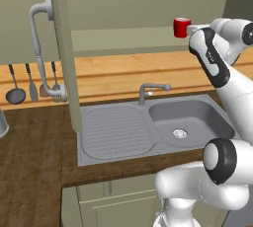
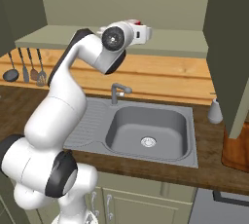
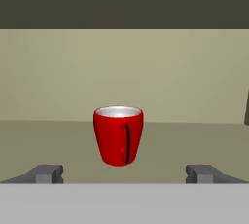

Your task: Pick the kettle from the counter and place it on the tray. Then pick the mug from the cabinet and place it on the tray. Then close the cabinet doors.

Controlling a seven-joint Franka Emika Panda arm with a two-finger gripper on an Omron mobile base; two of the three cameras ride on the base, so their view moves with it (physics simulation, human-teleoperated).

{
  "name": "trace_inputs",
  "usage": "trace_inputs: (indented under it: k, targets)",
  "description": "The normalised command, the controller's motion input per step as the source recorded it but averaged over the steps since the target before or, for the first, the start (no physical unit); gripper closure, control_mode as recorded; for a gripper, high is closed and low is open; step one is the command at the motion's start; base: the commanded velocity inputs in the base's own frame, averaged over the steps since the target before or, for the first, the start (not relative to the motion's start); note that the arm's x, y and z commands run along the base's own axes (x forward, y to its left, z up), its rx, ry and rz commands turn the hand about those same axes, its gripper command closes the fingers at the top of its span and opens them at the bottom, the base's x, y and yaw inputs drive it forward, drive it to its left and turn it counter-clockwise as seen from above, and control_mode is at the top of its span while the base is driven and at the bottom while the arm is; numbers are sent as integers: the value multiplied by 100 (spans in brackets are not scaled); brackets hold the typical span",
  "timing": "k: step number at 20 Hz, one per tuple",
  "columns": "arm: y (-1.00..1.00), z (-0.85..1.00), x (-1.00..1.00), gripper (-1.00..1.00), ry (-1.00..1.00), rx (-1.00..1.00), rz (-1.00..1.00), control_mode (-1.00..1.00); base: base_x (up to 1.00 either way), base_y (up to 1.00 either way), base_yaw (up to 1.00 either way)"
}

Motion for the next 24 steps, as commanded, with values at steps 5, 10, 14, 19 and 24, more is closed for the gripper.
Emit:
trace_inputs:
  k: [5,10,14,19,24]
  targets:
    - [1,-2,48,-100,1,0,8,-100,0,0,0]
    - [-12,0,34,-100,0,1,12,-100,0,0,0]
    - [-29,-1,16,-100,0,3,13,-100,0,0,0]
    - [-5,-11,22,-100,0,3,7,-100,0,0,0]
    - [0,-6,29,-100,1,0,3,-100,0,0,0]
